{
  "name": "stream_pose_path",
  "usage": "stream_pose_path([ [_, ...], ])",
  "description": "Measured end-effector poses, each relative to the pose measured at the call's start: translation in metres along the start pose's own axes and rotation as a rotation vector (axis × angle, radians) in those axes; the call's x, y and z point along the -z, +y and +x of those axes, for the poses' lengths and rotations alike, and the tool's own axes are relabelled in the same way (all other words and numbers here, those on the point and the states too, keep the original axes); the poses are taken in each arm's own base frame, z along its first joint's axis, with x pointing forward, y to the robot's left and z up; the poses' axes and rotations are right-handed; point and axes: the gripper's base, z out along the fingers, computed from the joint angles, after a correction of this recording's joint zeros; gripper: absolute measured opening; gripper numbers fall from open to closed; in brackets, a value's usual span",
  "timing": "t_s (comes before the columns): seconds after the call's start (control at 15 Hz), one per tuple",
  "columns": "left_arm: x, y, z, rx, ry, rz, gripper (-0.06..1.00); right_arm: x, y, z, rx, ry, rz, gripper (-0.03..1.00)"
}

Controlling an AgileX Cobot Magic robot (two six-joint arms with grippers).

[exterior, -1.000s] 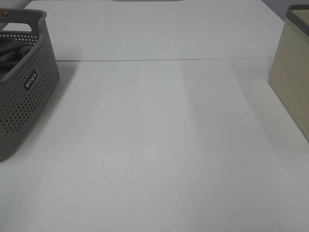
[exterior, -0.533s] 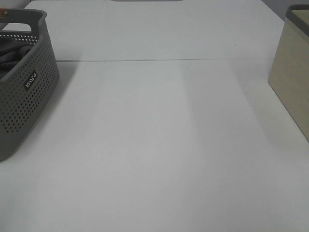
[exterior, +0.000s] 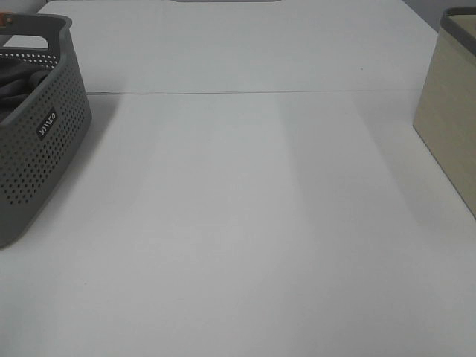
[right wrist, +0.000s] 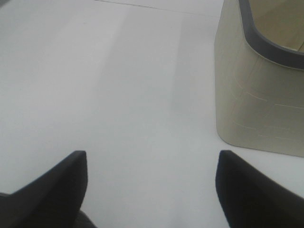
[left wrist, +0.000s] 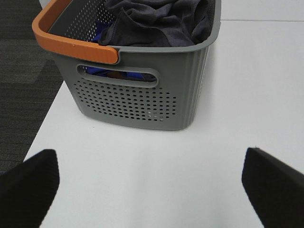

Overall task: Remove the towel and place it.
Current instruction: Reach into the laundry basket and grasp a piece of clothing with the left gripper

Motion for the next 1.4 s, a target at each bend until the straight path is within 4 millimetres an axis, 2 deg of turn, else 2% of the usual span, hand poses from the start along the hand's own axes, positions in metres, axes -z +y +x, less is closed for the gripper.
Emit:
stream_pose_path([
  [1.2, -0.001, -0.001, -0.001, 0.003, 0.01, 0.006, 0.99, 0.0, 0.0, 0.0, 0.0, 0.0, 0.0, 0.73],
  [1.33, 0.0, -0.001, -0.013, -0.038, 0.073, 0.012, 0.99, 0.0, 0.0, 0.0, 0.0, 0.0, 0.0, 0.73],
  [1.4, 0.002, -0.001, -0.026, -0.093, 0.097, 0.014, 0.99, 0.0, 0.0, 0.0, 0.0, 0.0, 0.0, 0.73],
])
